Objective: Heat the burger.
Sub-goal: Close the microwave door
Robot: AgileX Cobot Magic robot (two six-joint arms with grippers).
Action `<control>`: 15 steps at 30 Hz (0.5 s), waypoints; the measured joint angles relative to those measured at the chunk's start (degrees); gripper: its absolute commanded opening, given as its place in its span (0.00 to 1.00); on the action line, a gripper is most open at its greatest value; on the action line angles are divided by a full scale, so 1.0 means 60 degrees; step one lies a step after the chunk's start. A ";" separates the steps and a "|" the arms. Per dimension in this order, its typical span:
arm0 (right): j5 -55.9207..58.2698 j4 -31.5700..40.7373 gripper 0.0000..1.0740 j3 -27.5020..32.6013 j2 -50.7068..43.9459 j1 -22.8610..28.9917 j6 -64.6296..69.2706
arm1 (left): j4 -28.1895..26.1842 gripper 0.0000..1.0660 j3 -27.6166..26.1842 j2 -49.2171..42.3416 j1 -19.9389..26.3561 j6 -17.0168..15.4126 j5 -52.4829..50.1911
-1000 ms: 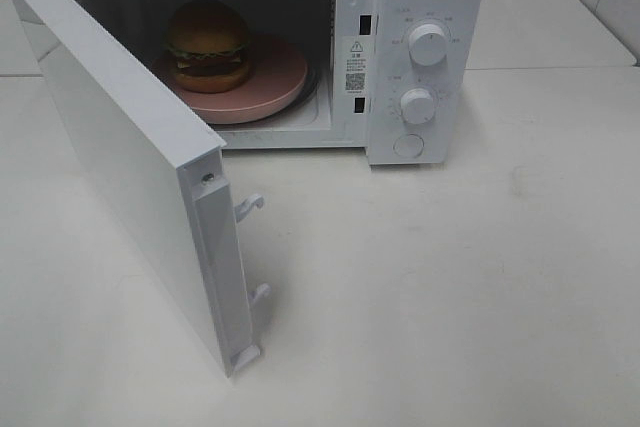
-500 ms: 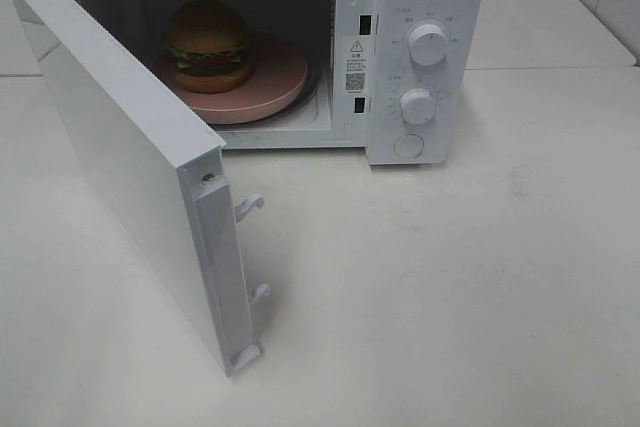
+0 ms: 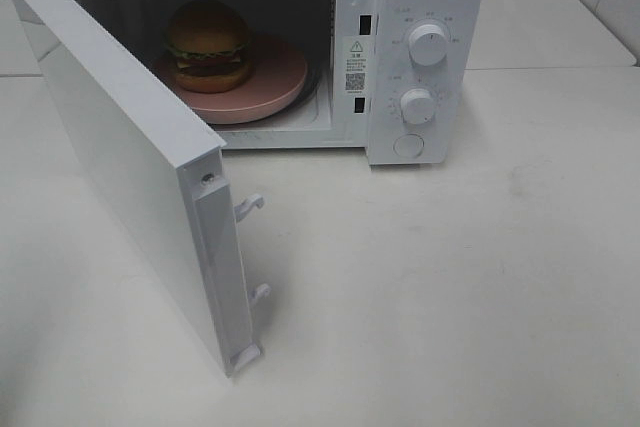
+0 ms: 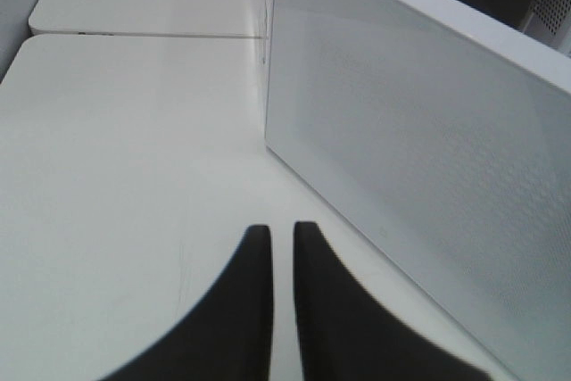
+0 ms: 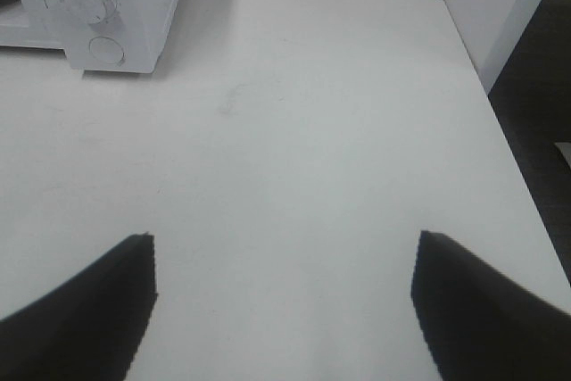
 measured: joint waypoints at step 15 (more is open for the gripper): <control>0.0000 0.0000 0.71 0.0000 0.0000 0.0000 0.0038 | -0.0497 0.00 0.1471 0.1652 0.0000 0.0525 -0.4937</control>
